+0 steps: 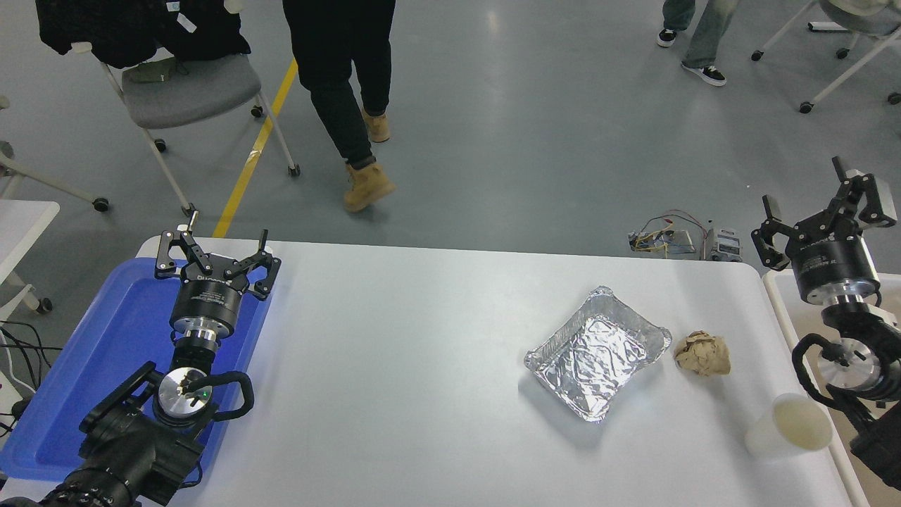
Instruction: Pick up paper cup place in dustbin
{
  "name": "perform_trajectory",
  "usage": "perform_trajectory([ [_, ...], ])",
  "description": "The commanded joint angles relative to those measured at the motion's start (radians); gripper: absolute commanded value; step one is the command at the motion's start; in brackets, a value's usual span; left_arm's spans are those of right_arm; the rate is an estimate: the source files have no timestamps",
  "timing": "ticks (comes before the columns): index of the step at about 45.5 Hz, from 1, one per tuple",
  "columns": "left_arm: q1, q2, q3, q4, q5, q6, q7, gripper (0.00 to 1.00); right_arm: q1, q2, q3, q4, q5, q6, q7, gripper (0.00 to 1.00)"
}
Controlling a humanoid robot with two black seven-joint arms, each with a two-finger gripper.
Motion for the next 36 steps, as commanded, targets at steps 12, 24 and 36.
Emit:
perform_trajectory([
  [12, 0.0, 0.0, 0.0, 0.0, 0.0, 0.0, 0.0, 1.0, -0.012, -0.003, 0.0, 0.004, 0.012, -0.003, -0.004, 1.0],
  [24, 0.0, 0.0, 0.0, 0.0, 0.0, 0.0, 0.0, 1.0, -0.007, -0.005, -0.002, 0.002, 0.013, 0.001, -0.004, 1.0],
  [36, 0.0, 0.0, 0.0, 0.0, 0.0, 0.0, 0.0, 1.0, -0.001, -0.007, -0.002, -0.002, 0.013, 0.001, -0.004, 1.0],
])
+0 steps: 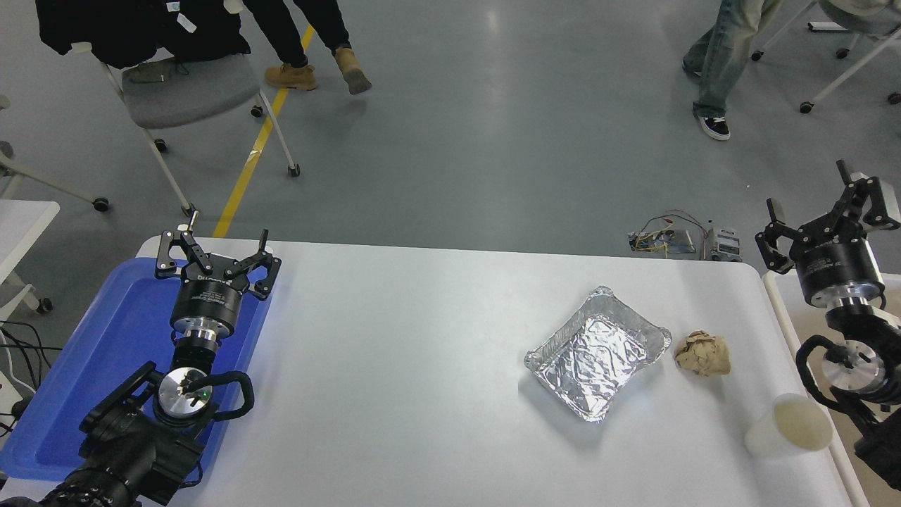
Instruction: Pick up paper cup place in dustbin
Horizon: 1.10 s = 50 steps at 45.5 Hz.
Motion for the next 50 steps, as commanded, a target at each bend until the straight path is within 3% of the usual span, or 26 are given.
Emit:
perform_trajectory([
  [1, 0.0, 0.0, 0.0, 0.0, 0.0, 0.0, 0.0, 1.0, 0.003, -0.002, 0.001, -0.004, 0.001, -0.001, 0.0, 1.0],
  [43, 0.0, 0.0, 0.0, 0.0, 0.0, 0.0, 0.0, 1.0, 0.012, -0.005, -0.039, -0.018, 0.002, -0.007, -0.001, 1.0],
  [50, 0.0, 0.0, 0.0, 0.0, 0.0, 0.0, 0.0, 1.0, 0.082, -0.112, -0.137, -0.019, 0.005, -0.03, -0.001, 1.0],
])
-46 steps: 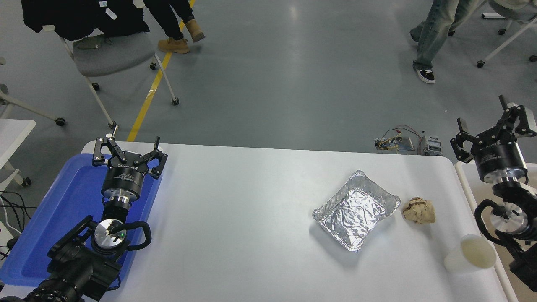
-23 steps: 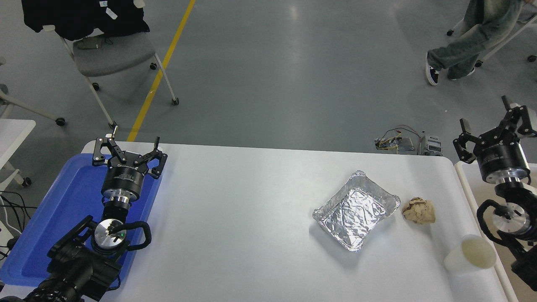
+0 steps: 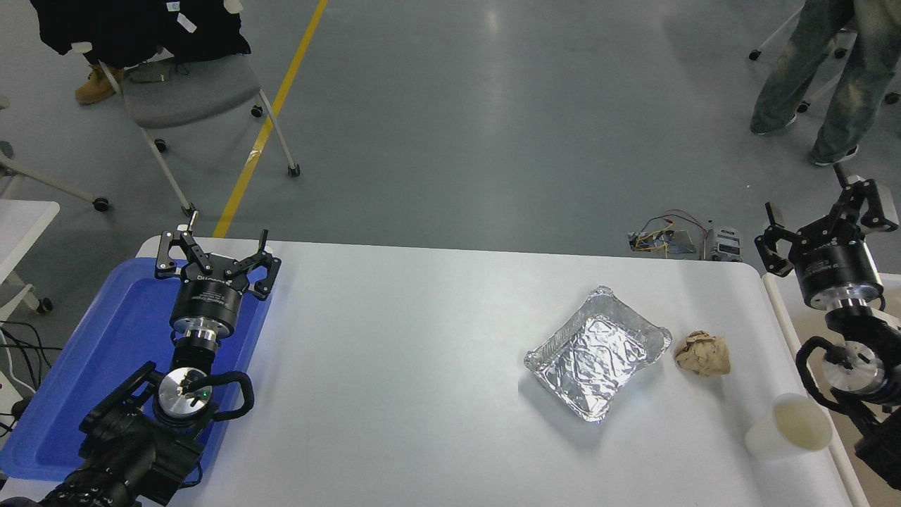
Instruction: Pick up paper cup place in dustbin
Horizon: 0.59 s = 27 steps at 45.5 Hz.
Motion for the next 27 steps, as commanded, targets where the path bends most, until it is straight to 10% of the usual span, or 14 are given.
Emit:
perform_trajectory([
  [1, 0.0, 0.0, 0.0, 0.0, 0.0, 0.0, 0.0, 1.0, 0.079, -0.111, -0.112, -0.001, 0.003, -0.031, -0.001, 1.0],
  [20, 0.0, 0.0, 0.002, 0.0, 0.0, 0.0, 0.0, 1.0, 0.514, -0.356, -0.871, 0.003, 0.034, -0.043, -0.026, 1.0],
  [27, 0.0, 0.0, 0.0, 0.0, 0.0, 0.0, 0.0, 1.0, 0.776, -0.364, -1.345, 0.003, 0.034, -0.027, -0.17, 1.0],
])
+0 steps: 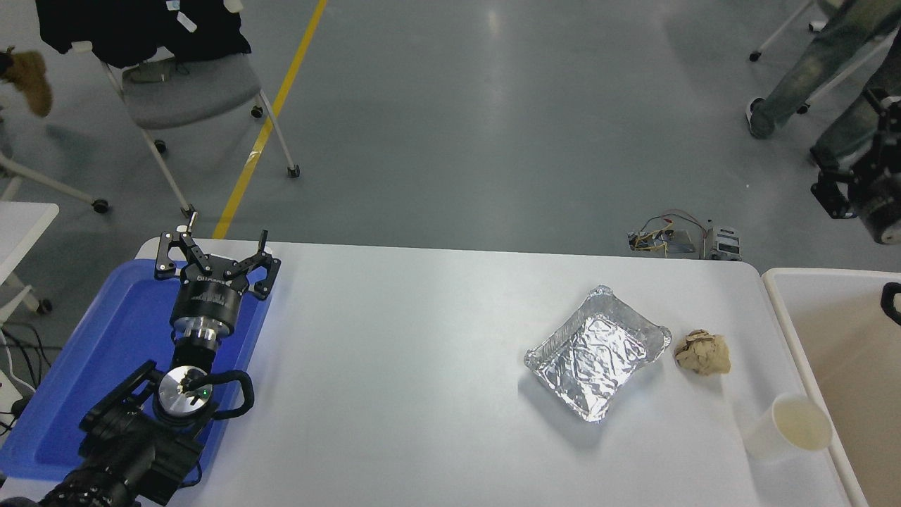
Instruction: Pick up paper cup place in dustbin
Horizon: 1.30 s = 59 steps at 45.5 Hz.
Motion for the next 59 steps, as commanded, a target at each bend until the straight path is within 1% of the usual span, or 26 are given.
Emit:
perform_trajectory([
  [1, 0.0, 0.0, 0.001, 0.0, 0.0, 0.0, 0.0, 1.0, 0.366, -0.058, -0.646, 0.0, 0.004, 0.016, -0.157, 1.0],
  [5, 0.0, 0.0, 0.001, 0.0, 0.0, 0.0, 0.0, 1.0, 0.463, -0.056, -0.775, -0.001, -0.001, 0.058, -0.265, 1.0],
  [10, 0.0, -0.001, 0.001, 0.0, 0.0, 0.0, 0.0, 1.0, 0.557, -0.052, -0.86, -0.001, -0.016, 0.134, -0.404, 1.0],
  [13, 0.0, 0.0, 0.001, 0.0, 0.0, 0.0, 0.0, 1.0, 0.604, -0.049, -0.9, -0.001, -0.024, 0.171, -0.469, 1.0],
  [16, 0.0, -0.001, 0.0, 0.0, 0.0, 0.0, 0.0, 1.0, 0.658, -0.046, -0.952, 0.002, -0.048, 0.206, -0.507, 1.0],
  [21, 0.0, 0.0, 0.001, -0.001, 0.0, 0.0, 0.0, 1.0, 0.742, -0.037, -1.062, 0.016, -0.091, 0.278, -0.514, 1.0],
  [27, 0.0, 0.0, 0.001, 0.0, 0.0, 0.0, 0.001, 1.0, 0.848, 0.003, -1.199, 0.034, -0.099, 0.407, -0.512, 1.0],
  [38, 0.0, -0.001, 0.0, 0.0, 0.0, 0.0, 0.001, 1.0, 1.074, 0.072, -1.428, 0.212, -0.119, 0.484, -0.51, 1.0],
  [44, 0.0, 0.0, 0.001, 0.0, 0.0, 0.0, 0.001, 1.0, 1.155, 0.115, -1.5, 0.296, -0.119, 0.567, -0.51, 1.0],
  [53, 0.0, 0.0, 0.001, 0.0, 0.0, 0.0, 0.001, 1.0, 1.16, 0.157, -1.527, 0.401, -0.118, 0.567, -0.509, 1.0],
  [59, 0.0, 0.0, 0.0, 0.0, 0.0, 0.0, 0.0, 1.0, 1.147, 0.175, -1.526, 0.428, -0.118, 0.567, -0.509, 1.0],
])
